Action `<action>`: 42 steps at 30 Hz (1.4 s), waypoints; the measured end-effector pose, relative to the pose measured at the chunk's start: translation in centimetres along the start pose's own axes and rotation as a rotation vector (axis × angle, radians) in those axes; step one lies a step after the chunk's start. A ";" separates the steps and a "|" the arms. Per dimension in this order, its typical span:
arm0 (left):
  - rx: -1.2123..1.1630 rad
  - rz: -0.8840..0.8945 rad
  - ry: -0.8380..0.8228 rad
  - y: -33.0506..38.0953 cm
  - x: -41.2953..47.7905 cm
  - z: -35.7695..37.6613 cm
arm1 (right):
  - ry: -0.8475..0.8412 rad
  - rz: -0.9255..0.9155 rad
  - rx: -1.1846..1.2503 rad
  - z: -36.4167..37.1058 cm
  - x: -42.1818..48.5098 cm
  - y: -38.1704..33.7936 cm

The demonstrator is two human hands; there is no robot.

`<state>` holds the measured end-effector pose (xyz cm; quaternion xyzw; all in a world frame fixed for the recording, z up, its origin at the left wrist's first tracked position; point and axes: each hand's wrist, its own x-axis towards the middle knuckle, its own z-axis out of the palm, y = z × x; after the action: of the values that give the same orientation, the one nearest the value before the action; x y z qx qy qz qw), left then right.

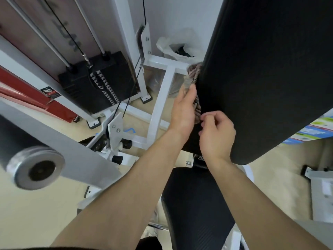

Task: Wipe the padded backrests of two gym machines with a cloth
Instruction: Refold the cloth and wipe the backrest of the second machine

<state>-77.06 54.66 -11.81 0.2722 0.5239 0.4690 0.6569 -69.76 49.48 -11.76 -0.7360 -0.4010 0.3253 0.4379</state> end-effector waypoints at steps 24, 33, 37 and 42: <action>-0.190 -0.036 0.087 9.2 -0.1 5.9 | 0.319 -1.277 -0.971 -9.4 10.5 -19.7; -0.057 0.325 -0.166 25.2 -2.4 11.6 | 0.274 -1.229 -1.010 -11.1 11.5 -24.0; -0.018 0.115 -0.087 20.8 -2.8 9.7 | 0.306 -1.195 -1.021 -12.8 12.2 -27.5; -0.092 0.010 -0.087 23.1 -1.5 11.1 | 0.276 -1.195 -1.052 -14.4 12.9 -31.2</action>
<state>-74.29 64.32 11.81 0.2645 0.4711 0.4836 0.6887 -61.28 64.44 20.67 -0.5406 -0.7694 -0.2888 0.1796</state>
